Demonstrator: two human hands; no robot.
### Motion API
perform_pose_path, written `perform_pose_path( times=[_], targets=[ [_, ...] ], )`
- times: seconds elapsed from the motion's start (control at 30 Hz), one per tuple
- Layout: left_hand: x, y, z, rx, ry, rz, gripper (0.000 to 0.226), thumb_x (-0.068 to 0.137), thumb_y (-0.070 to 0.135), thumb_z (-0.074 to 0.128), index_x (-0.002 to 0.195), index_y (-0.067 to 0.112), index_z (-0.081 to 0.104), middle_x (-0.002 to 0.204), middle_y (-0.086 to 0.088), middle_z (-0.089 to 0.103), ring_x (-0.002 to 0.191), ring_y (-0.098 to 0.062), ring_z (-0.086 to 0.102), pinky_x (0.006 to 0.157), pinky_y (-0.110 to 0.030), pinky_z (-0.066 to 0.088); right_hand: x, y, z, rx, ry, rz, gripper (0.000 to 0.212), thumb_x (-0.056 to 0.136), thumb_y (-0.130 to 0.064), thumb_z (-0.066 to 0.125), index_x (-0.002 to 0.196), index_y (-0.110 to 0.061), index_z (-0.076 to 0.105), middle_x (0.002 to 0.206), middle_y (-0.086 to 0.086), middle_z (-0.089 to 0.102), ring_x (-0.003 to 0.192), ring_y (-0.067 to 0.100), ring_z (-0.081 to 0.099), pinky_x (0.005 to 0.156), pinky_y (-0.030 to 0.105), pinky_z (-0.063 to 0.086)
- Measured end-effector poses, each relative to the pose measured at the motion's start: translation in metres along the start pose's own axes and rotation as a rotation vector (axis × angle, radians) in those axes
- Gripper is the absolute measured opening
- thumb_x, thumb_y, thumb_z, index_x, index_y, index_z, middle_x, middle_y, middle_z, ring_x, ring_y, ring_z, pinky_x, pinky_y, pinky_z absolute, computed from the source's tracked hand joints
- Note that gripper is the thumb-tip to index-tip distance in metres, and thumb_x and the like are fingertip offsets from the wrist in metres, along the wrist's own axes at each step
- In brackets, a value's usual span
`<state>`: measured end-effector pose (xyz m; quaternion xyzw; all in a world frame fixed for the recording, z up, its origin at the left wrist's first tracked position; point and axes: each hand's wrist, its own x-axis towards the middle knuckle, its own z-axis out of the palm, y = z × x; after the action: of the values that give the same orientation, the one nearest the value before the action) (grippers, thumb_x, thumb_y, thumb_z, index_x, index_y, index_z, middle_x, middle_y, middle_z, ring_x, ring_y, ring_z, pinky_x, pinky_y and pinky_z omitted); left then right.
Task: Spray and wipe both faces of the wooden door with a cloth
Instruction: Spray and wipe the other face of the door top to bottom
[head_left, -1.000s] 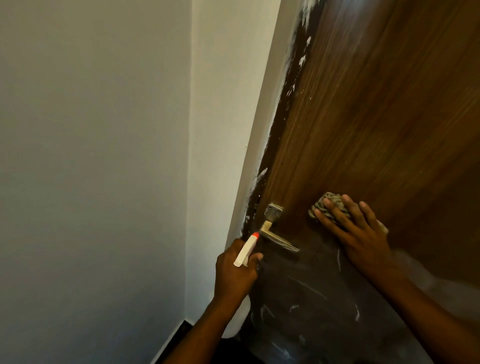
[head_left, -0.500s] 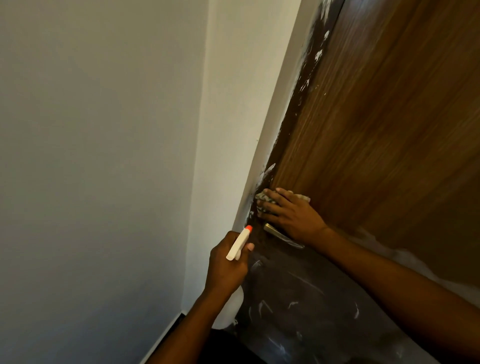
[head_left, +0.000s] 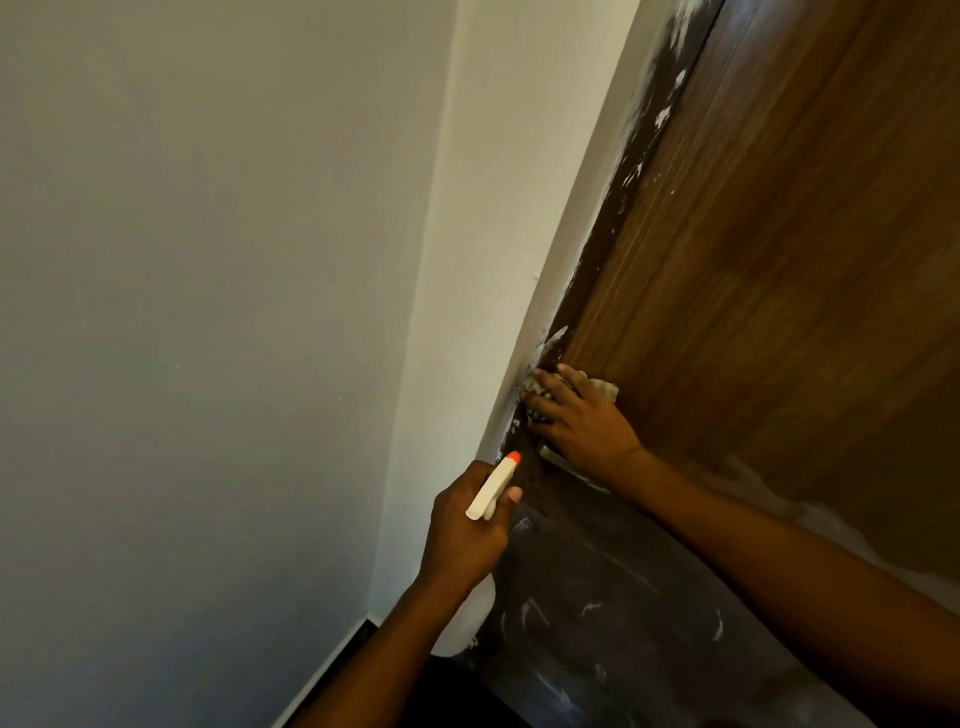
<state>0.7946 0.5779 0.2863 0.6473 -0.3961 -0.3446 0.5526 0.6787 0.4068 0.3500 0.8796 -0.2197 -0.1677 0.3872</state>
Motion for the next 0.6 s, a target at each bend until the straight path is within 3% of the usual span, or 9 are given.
perform_pose_path(
  times=[0.07,0.17,0.3,0.37,0.5,0.6],
  targets=[
    [-0.002,0.002,0.000,-0.013,0.001,-0.001,0.027,0.084,0.028,0.063,0.107,0.023,0.050,0.111,-0.004,0.062,0.091,-0.012,0.058,0.089,-0.027,0.047,-0.020,0.014,0.008,0.026,0.037,-0.020,0.068,0.091,-0.027,0.068,0.153,-0.032,0.039,0.168,0.005,0.013,0.154,0.039,0.000,0.123,0.057,0.002],
    [-0.005,0.004,0.001,0.019,0.010,0.031,0.029,0.084,0.031,0.063,0.108,0.024,0.051,0.106,0.004,0.060,0.088,-0.010,0.058,0.085,-0.022,0.047,-0.063,0.037,0.032,0.068,0.234,-0.009,0.091,0.068,-0.014,0.086,0.149,-0.028,0.047,0.163,0.007,0.028,0.150,0.040,0.022,0.117,0.057,0.021],
    [-0.006,0.003,0.008,0.036,0.010,0.017,0.034,0.083,0.032,0.063,0.113,0.020,0.054,0.112,-0.002,0.063,0.090,-0.012,0.059,0.088,-0.028,0.049,-0.072,0.032,0.042,0.129,0.264,0.035,0.100,0.066,-0.017,0.088,0.152,-0.027,0.040,0.163,0.009,0.029,0.150,0.039,0.019,0.118,0.056,0.019],
    [-0.007,0.007,0.009,0.037,0.002,0.026,0.029,0.084,0.029,0.063,0.110,0.022,0.053,0.109,0.000,0.062,0.090,-0.011,0.058,0.089,-0.027,0.048,-0.054,0.019,0.037,0.179,0.246,0.075,0.095,0.069,-0.021,0.087,0.152,-0.027,0.042,0.163,0.009,0.029,0.151,0.038,0.019,0.120,0.054,0.015],
    [-0.008,0.010,0.008,0.031,-0.032,0.091,0.026,0.087,0.018,0.061,0.112,0.020,0.058,0.109,0.003,0.064,0.096,-0.011,0.061,0.087,-0.020,0.046,-0.009,0.001,0.025,0.103,0.155,0.018,0.058,0.095,-0.035,0.063,0.150,-0.031,0.044,0.166,0.004,0.022,0.154,0.035,0.006,0.123,0.051,-0.005],
    [-0.010,0.009,0.008,0.040,-0.034,-0.004,0.034,0.087,0.020,0.060,0.119,0.010,0.052,0.109,0.000,0.056,0.094,-0.011,0.055,0.087,-0.021,0.042,-0.004,-0.001,0.022,0.112,0.117,-0.014,0.052,0.099,-0.040,0.056,0.150,-0.030,0.046,0.164,0.003,0.028,0.154,0.032,0.012,0.121,0.049,-0.002]
  ],
)
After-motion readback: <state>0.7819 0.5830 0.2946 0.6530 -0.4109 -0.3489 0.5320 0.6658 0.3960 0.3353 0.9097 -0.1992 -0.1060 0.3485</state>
